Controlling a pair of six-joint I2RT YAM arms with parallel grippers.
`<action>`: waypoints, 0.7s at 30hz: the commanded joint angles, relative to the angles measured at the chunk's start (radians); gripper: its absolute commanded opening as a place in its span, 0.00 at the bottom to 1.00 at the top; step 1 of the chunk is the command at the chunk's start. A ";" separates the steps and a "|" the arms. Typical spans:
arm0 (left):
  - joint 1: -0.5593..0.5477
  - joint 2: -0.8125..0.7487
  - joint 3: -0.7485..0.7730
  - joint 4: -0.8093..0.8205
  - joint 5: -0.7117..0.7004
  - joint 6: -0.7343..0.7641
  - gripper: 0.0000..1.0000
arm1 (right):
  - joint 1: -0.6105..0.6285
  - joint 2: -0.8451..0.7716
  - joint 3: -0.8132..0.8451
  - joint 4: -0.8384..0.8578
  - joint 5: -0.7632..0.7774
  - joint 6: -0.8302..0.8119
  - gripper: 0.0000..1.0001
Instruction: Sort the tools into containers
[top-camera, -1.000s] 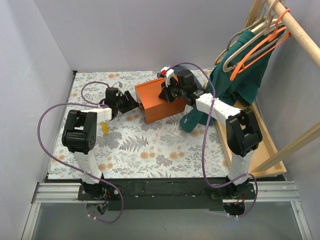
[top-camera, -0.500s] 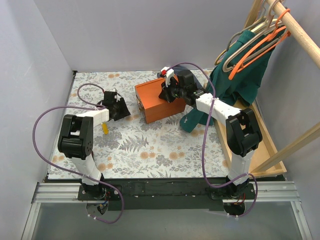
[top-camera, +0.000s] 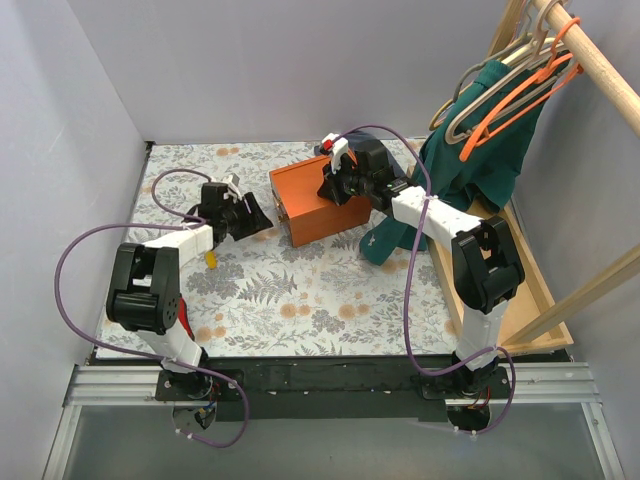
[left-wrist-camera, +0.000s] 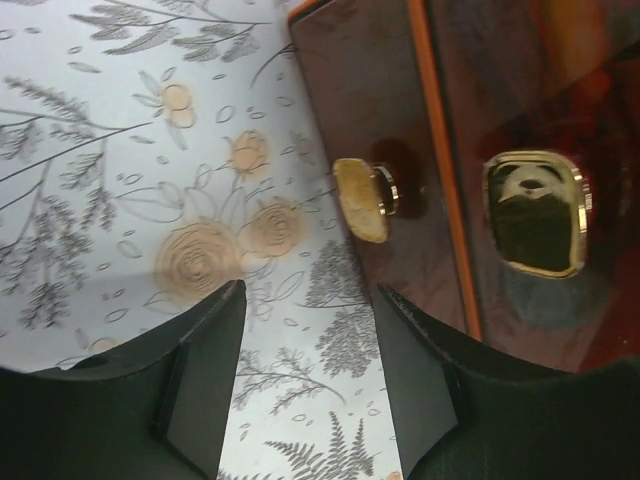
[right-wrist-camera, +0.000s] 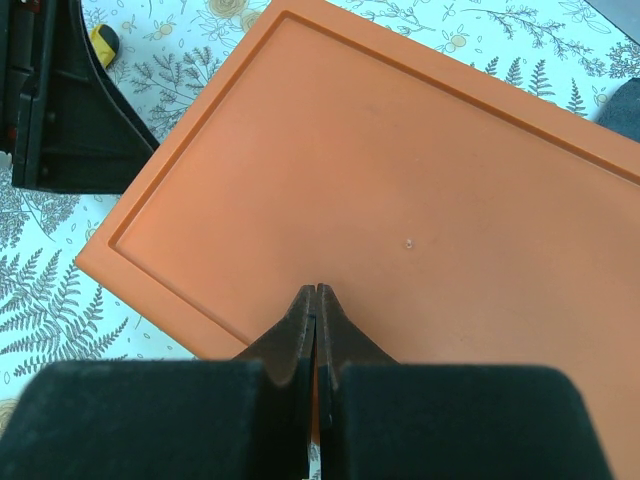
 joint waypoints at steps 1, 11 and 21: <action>-0.009 0.031 0.067 0.066 0.073 -0.033 0.54 | -0.006 0.039 -0.059 -0.170 0.047 -0.024 0.01; -0.021 0.163 0.157 0.085 0.053 -0.085 0.53 | -0.006 0.001 -0.108 -0.161 0.063 -0.046 0.01; -0.034 0.168 0.199 -0.176 -0.222 -0.067 0.52 | -0.006 0.019 -0.085 -0.160 0.090 -0.046 0.01</action>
